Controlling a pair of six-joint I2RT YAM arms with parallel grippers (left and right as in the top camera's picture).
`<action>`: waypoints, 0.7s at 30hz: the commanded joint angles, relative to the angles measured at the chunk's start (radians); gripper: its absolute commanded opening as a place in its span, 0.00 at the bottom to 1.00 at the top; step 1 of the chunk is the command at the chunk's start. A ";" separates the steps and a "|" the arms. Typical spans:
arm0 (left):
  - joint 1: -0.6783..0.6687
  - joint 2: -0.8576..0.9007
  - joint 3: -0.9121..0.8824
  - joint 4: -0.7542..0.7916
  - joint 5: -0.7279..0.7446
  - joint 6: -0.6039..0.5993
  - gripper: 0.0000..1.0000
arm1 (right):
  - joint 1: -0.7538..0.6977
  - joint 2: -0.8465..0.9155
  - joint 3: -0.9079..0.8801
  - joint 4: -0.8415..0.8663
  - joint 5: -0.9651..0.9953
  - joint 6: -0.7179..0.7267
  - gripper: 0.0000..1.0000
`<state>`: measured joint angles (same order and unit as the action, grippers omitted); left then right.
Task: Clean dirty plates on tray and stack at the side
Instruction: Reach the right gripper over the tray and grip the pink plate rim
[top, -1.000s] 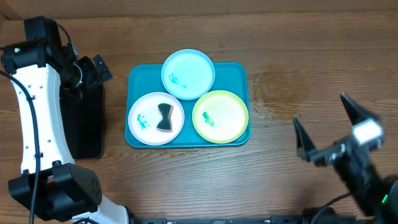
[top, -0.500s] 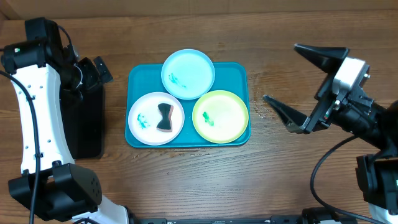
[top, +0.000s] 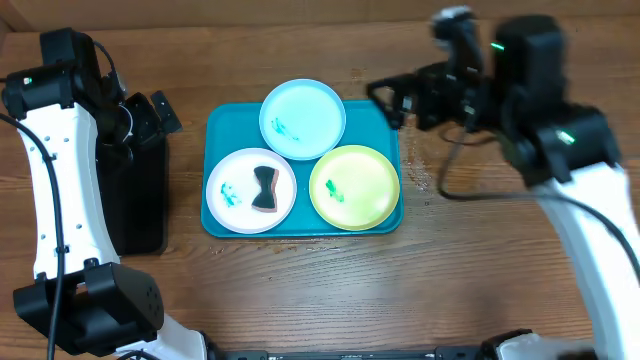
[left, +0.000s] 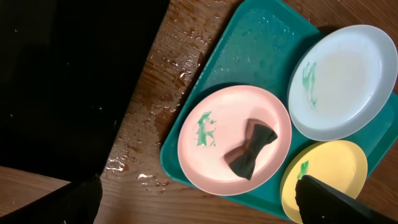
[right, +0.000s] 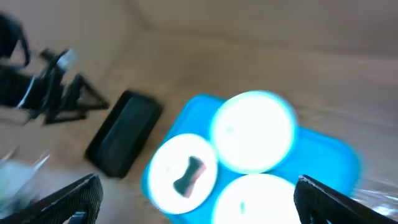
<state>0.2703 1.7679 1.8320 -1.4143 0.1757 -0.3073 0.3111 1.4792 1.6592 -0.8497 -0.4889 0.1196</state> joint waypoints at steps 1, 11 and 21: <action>-0.003 0.010 -0.006 0.000 0.001 0.015 1.00 | 0.080 0.083 0.053 0.052 -0.245 0.011 1.00; -0.003 0.010 -0.006 0.000 0.002 0.011 1.00 | 0.295 0.282 0.055 0.051 0.226 0.238 0.82; -0.003 0.010 -0.006 -0.006 0.034 0.012 1.00 | 0.344 0.451 0.179 -0.077 0.200 0.258 0.91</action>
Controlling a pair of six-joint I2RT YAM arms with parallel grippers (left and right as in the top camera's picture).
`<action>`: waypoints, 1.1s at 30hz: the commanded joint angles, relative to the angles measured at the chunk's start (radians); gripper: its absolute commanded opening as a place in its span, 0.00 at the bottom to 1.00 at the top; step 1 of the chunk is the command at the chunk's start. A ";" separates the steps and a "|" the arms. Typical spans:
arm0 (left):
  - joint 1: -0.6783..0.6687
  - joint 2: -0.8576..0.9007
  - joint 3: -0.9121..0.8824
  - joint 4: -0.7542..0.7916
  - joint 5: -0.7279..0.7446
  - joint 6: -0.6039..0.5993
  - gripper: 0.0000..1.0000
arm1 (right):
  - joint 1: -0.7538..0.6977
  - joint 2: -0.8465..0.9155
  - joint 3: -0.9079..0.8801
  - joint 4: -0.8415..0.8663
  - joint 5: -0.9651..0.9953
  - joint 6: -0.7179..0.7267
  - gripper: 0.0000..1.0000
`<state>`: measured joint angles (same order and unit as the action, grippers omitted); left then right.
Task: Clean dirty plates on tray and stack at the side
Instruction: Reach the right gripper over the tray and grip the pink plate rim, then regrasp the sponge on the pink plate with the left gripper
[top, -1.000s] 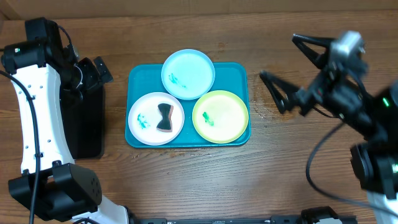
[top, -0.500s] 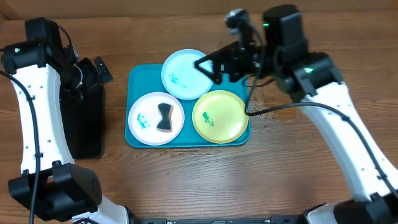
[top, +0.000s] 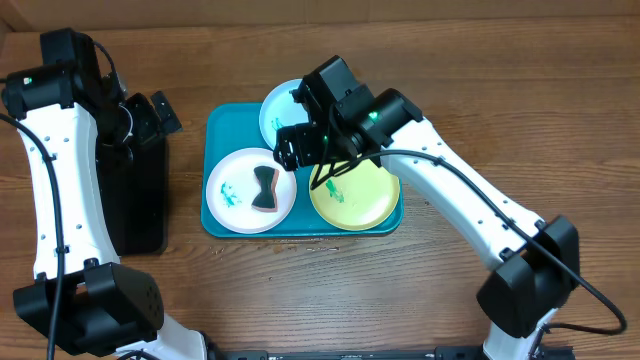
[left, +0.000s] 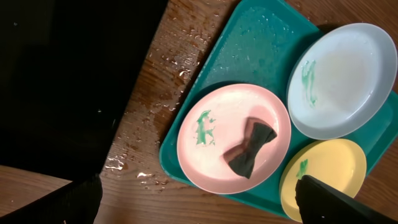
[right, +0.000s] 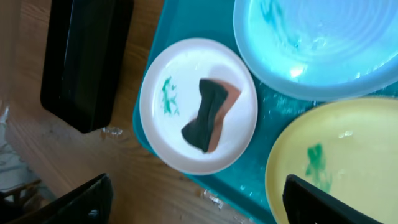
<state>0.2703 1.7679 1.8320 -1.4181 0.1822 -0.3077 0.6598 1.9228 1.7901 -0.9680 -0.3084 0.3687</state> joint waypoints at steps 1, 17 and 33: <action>-0.003 0.010 -0.006 -0.003 0.029 0.012 1.00 | -0.002 0.014 0.043 0.060 0.019 0.010 0.91; -0.003 0.010 -0.006 -0.054 0.029 0.016 1.00 | 0.047 0.206 -0.050 0.208 0.163 0.129 0.63; -0.003 0.010 -0.006 -0.060 0.029 0.016 1.00 | 0.074 0.319 -0.052 0.219 0.151 0.094 0.47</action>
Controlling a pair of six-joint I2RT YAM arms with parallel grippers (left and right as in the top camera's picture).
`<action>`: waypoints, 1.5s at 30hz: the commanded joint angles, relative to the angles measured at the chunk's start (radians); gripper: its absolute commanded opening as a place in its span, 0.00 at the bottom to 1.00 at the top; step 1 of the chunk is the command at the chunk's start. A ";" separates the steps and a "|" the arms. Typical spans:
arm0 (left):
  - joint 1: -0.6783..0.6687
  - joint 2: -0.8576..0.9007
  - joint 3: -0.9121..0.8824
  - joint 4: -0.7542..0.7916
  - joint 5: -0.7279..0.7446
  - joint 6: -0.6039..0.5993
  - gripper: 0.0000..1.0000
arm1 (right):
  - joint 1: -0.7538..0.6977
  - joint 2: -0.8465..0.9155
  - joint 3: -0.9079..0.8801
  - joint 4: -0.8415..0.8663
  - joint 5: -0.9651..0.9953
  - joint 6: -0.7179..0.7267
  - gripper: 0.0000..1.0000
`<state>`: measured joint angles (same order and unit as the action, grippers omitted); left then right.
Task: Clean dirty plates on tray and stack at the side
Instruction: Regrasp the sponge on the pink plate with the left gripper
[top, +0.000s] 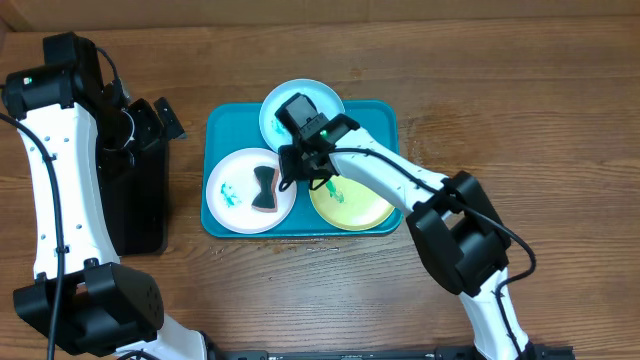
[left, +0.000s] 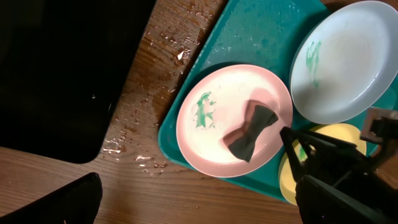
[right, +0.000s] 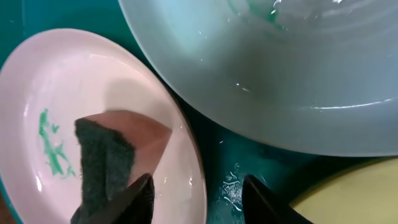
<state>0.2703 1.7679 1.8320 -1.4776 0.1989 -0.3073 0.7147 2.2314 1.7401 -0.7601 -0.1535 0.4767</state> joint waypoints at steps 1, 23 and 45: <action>-0.003 0.010 -0.006 0.000 0.012 0.016 1.00 | 0.023 0.010 -0.002 0.012 -0.003 -0.017 0.47; -0.124 0.010 -0.159 0.120 0.042 0.076 0.30 | 0.036 0.054 -0.006 -0.020 0.040 -0.035 0.18; -0.251 0.011 -0.670 0.805 0.246 0.029 0.71 | 0.036 0.054 -0.006 -0.016 0.040 -0.035 0.15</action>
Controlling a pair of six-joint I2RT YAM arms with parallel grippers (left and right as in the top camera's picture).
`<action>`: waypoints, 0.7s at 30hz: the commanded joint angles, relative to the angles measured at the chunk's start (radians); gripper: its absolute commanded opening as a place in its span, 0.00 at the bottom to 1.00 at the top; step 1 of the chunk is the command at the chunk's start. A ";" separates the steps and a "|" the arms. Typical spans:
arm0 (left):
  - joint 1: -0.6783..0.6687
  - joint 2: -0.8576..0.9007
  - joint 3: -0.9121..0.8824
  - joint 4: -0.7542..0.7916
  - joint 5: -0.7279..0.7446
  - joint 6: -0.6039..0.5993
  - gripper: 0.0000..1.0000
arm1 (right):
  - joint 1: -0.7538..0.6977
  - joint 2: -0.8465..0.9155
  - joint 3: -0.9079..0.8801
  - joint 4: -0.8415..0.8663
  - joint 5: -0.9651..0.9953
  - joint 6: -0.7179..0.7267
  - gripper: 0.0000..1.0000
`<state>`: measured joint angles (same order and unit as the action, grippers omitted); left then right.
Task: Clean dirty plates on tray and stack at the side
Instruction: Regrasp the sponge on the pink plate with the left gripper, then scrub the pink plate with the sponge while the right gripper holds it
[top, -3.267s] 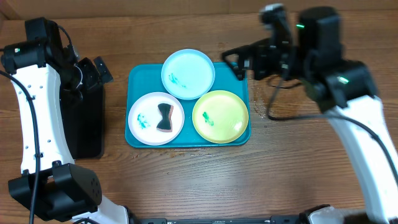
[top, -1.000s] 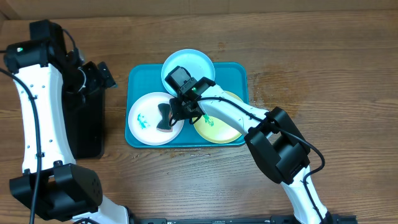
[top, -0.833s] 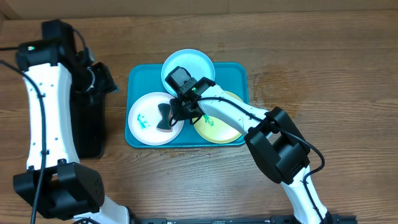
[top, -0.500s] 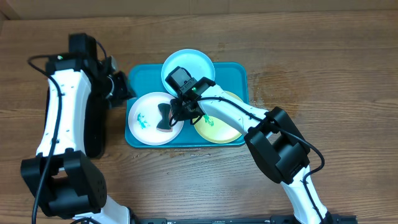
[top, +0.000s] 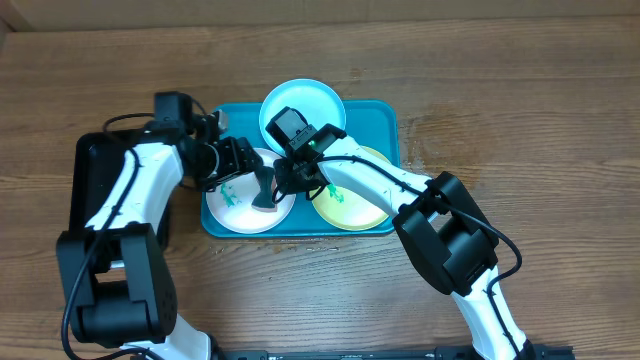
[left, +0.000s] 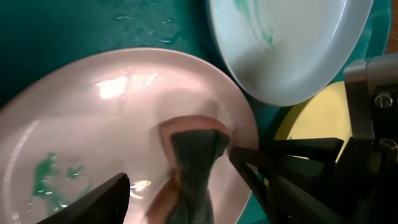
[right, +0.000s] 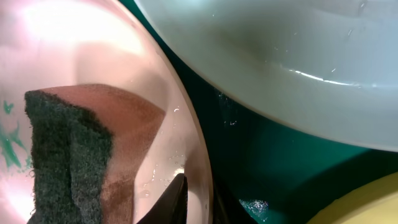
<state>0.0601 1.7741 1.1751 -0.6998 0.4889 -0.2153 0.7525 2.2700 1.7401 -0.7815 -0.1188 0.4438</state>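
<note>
A pale pink plate (top: 235, 205) lies at the front left of the teal tray (top: 225, 118), with a green smear (left: 46, 168) and a dark sponge (left: 193, 168) on it. My right gripper (right: 199, 193) is shut on that plate's right rim, one finger on top and one beneath. My left gripper (left: 196, 205) hangs low over the plate, open, its fingers either side of the sponge. A light blue plate (top: 303, 105) with green marks overlaps the tray's back edge. A yellow plate (top: 355, 200) sits at the front right, partly under the right arm.
A black bin (top: 90, 190) stands to the left of the tray, partly under my left arm. Water drops wet the tray. Bare wooden table (top: 500, 150) stretches to the right of the tray and in front of it.
My left gripper has left its place high over the black bin and now sits low over the pink plate, open round the sponge. My right gripper, open at the rim then, has shut on it.
At first my right arm was up at the far right and my left gripper hung over the bin. Then the right gripper was open above the tray, then down at the pink plate's right rim. Now it pinches that rim, and the left gripper straddles the sponge.
</note>
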 joint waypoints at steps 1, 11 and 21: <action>-0.053 0.005 -0.013 0.032 -0.084 -0.082 0.72 | -0.002 0.016 -0.006 0.006 0.005 -0.002 0.15; -0.100 0.005 -0.017 0.058 -0.190 -0.108 0.67 | -0.002 0.016 -0.006 0.002 0.005 -0.002 0.15; -0.100 0.064 -0.042 0.093 -0.164 -0.169 0.63 | -0.002 0.016 -0.006 0.002 0.005 -0.002 0.15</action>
<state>-0.0387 1.7824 1.1454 -0.6254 0.3172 -0.3363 0.7525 2.2700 1.7401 -0.7822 -0.1192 0.4435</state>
